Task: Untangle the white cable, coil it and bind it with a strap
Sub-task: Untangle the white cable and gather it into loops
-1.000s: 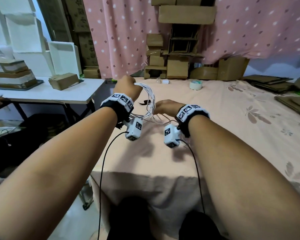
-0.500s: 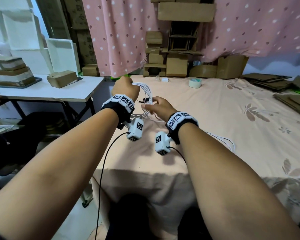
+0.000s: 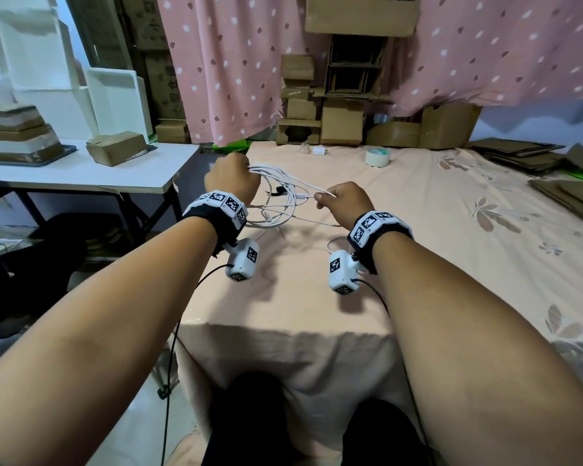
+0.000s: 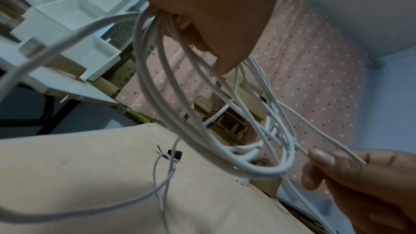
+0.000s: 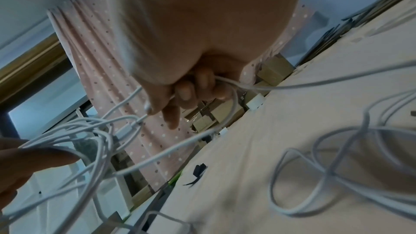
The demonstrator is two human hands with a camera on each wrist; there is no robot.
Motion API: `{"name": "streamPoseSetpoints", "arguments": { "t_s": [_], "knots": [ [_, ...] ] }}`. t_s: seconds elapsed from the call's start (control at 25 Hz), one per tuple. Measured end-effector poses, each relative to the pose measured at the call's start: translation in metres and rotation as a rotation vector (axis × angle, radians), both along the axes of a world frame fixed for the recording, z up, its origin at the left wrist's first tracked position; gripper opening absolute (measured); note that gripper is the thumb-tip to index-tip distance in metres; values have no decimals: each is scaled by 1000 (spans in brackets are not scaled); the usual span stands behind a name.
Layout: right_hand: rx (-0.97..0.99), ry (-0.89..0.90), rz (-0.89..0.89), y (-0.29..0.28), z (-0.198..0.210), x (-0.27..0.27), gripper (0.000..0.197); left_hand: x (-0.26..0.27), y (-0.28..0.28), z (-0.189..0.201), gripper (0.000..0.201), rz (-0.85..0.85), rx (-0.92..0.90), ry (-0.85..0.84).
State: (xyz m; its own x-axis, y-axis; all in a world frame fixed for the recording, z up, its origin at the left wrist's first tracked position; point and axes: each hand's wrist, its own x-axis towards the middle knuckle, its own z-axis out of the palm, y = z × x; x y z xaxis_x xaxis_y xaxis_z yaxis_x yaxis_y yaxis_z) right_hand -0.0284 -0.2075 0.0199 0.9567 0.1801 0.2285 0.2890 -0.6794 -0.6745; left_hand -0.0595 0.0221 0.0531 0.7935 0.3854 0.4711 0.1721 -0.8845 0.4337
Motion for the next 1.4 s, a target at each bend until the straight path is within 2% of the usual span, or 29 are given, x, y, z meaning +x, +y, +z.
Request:
{"name": "streamPoseSetpoints", "arguments": {
  "t_s": [0.12,0.24,0.32,0.52,0.68,0.8,0.88,0.96,1.0,1.08,1.16,1.2,1.4],
  "knots": [
    [-53,19,-16,-1,-4,0,34,-1,1,-7,30,-4,-92,-2],
    [189,82,53,8,-8,-3,26,0,-6,-9,44,-25,-197,-25],
    [352,125,98,18,-6,-8,22,1,-13,-8,41,-47,-220,-23],
    [457,288,158,20,-1,-12,36,1,-16,-4,38,-36,-122,14],
    [765,584,246,17,-1,-21,41,0,-18,-8,22,12,24,55],
    [880,770,402,15,0,-29,39,-2,-13,-10,24,44,38,68],
    [1003,736,377,17,2,-28,38,-5,-13,-11,24,45,39,73],
    [1068,574,211,23,0,-22,39,-6,-14,-13,19,34,24,82],
    [1030,484,114,25,-1,-19,38,-6,-14,-14,18,22,5,88],
    [810,318,-27,27,-7,-12,32,-7,-12,-15,21,-37,-28,109],
    [562,181,-98,29,-13,-7,27,-8,-11,-15,27,-106,-2,142],
    [498,147,-117,30,-17,-6,24,-9,-12,-15,28,-134,40,167],
    [550,175,-92,42,-17,-10,26,-13,-25,-14,10,-223,174,212]
  ]
}}
